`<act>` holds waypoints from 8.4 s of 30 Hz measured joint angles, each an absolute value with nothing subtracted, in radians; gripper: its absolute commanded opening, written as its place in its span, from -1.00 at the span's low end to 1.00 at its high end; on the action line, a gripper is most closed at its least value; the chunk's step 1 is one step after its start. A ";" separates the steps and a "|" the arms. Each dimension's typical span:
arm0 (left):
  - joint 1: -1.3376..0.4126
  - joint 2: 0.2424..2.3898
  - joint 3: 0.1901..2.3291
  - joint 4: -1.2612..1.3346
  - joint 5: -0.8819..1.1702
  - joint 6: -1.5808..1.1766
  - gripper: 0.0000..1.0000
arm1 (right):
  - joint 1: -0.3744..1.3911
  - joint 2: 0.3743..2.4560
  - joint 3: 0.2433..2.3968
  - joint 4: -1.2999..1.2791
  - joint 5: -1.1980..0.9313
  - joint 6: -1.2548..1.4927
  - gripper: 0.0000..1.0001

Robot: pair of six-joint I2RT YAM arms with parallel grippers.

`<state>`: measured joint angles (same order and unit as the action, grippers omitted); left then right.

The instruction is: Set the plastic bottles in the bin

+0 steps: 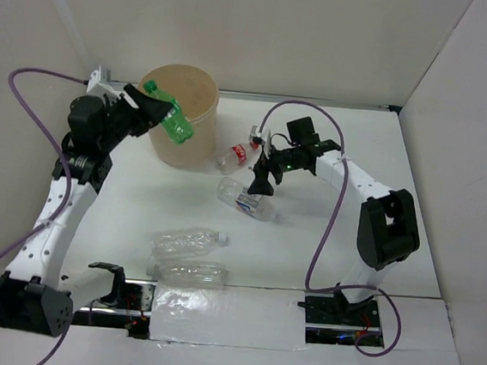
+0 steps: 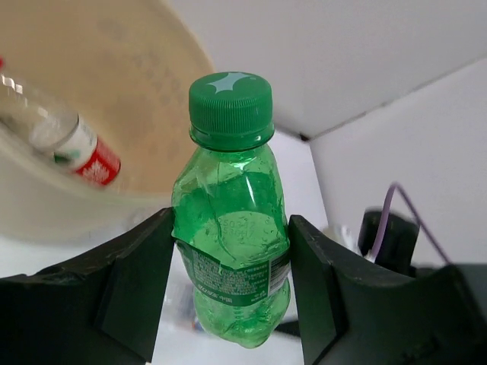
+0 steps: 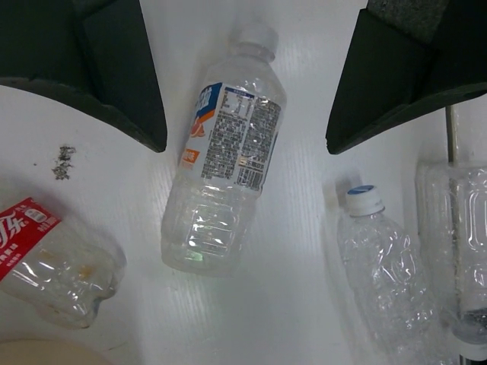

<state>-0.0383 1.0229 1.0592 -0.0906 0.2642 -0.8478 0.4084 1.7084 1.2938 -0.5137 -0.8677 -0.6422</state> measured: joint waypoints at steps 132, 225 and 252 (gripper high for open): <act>-0.928 1.439 0.970 -0.608 -0.306 0.055 0.82 | 0.548 2.554 2.536 0.472 -0.774 0.332 1.00; -0.592 0.670 0.998 -0.302 -0.472 -0.345 0.98 | 1.225 1.922 1.195 -0.175 -0.378 -0.116 -0.39; -0.609 0.768 0.723 -0.287 -0.067 -0.426 0.98 | 0.455 1.821 1.935 -0.094 -0.754 -0.264 -0.38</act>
